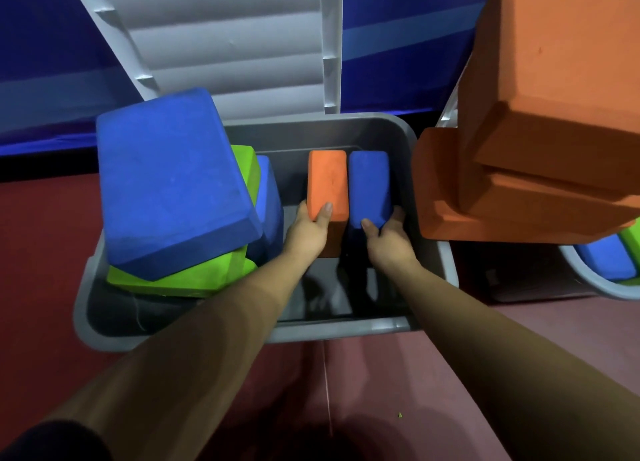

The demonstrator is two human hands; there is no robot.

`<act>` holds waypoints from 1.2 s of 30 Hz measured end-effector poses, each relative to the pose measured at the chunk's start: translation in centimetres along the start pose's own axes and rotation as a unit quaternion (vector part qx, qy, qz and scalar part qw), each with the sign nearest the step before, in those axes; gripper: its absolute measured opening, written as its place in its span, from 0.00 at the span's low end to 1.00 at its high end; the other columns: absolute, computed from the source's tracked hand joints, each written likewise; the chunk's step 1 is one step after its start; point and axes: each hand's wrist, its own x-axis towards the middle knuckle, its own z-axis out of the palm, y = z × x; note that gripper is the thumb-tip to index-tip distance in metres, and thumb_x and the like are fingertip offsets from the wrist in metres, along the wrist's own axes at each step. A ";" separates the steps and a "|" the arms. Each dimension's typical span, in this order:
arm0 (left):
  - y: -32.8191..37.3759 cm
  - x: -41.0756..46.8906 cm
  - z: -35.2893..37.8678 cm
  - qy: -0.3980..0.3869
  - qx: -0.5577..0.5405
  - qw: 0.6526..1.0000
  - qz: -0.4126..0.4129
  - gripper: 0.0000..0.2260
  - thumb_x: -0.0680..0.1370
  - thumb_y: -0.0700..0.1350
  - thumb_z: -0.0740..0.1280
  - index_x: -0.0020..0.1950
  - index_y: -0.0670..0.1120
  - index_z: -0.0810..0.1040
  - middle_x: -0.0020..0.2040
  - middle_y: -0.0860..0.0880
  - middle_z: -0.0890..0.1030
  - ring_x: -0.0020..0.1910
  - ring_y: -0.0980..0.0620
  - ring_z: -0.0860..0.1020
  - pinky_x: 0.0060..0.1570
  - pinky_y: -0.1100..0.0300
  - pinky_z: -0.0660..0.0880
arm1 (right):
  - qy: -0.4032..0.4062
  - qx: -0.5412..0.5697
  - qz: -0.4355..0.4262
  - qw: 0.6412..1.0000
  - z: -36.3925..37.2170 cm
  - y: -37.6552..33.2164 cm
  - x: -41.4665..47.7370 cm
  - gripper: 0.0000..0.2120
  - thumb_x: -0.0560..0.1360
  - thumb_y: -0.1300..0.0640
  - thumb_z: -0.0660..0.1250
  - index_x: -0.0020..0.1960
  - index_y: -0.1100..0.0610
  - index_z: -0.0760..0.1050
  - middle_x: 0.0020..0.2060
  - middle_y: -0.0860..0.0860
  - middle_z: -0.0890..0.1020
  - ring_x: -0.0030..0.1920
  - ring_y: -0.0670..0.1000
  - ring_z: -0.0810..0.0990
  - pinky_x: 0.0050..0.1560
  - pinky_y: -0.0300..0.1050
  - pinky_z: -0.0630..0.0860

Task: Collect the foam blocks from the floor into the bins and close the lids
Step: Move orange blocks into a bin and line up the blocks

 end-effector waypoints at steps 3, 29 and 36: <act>1.1 0.5 -0.2 -0.009 0.033 0.999 0.002 0.28 0.77 0.66 0.59 0.69 0.48 0.68 0.58 0.41 0.80 0.54 0.38 0.80 0.54 0.44 0.79 | 0.014 0.021 0.012 1.000 0.2 -0.2 0.8 0.33 0.84 0.51 0.58 0.81 0.55 0.44 0.77 0.57 0.62 0.74 0.60 0.65 0.67 0.49 0.66; 10.9 -12.8 -11.7 -0.015 0.139 0.976 0.166 0.04 0.78 0.43 0.63 0.48 0.49 0.78 0.40 0.49 0.83 0.39 0.48 0.81 0.45 0.54 0.78 | -0.023 -0.096 -0.216 0.971 -1.7 -11.1 -5.9 0.19 0.84 0.47 0.54 0.58 0.62 0.73 0.55 0.64 0.80 0.59 0.65 0.76 0.53 0.52 0.70; 9.7 -14.0 -18.5 0.289 0.262 0.888 0.244 0.17 0.74 0.47 0.71 0.62 0.45 0.75 0.60 0.44 0.75 0.58 0.43 0.73 0.60 0.50 0.70 | -0.153 -0.083 -0.258 0.950 1.7 -15.4 -8.3 0.27 0.78 0.33 0.56 0.52 0.56 0.78 0.45 0.51 0.80 0.49 0.53 0.77 0.51 0.44 0.70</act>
